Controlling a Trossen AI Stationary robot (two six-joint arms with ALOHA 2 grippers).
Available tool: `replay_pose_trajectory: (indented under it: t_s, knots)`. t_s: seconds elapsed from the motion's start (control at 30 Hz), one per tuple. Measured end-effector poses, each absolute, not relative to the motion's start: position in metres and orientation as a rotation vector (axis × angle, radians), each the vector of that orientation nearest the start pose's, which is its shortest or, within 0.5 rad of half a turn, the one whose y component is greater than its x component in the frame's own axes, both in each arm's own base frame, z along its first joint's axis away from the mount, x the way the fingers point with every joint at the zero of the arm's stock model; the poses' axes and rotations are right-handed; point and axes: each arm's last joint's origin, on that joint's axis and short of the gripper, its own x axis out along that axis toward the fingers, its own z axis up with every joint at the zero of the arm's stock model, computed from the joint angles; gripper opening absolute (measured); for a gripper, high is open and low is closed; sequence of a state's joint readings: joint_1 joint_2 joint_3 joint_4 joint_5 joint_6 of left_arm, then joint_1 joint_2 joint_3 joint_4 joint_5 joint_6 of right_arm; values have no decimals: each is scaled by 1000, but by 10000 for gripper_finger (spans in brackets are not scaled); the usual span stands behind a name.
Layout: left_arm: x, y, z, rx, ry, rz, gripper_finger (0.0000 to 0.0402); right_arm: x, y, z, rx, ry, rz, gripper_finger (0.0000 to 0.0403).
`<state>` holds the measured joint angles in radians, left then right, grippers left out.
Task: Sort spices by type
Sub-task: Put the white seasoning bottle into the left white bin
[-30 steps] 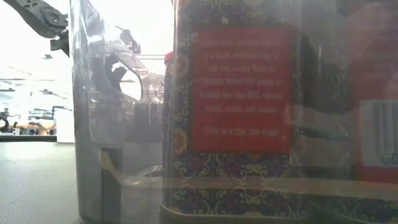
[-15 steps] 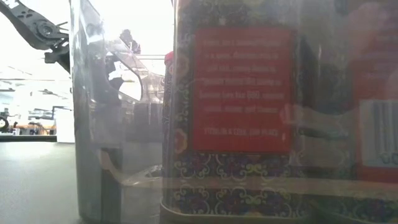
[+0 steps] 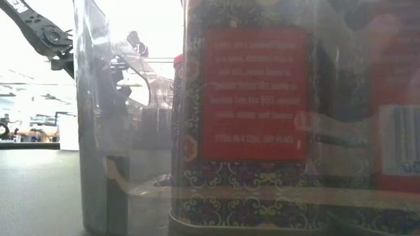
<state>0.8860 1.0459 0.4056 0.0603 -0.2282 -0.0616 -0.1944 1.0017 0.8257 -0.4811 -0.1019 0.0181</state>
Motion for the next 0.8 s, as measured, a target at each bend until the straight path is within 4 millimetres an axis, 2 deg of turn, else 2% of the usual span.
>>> replay_pose_trajectory:
  t_s: [0.8]
  knots:
    - [124,163,180,-247,530,1102,237,205,-37,280,104,667,-90,279]
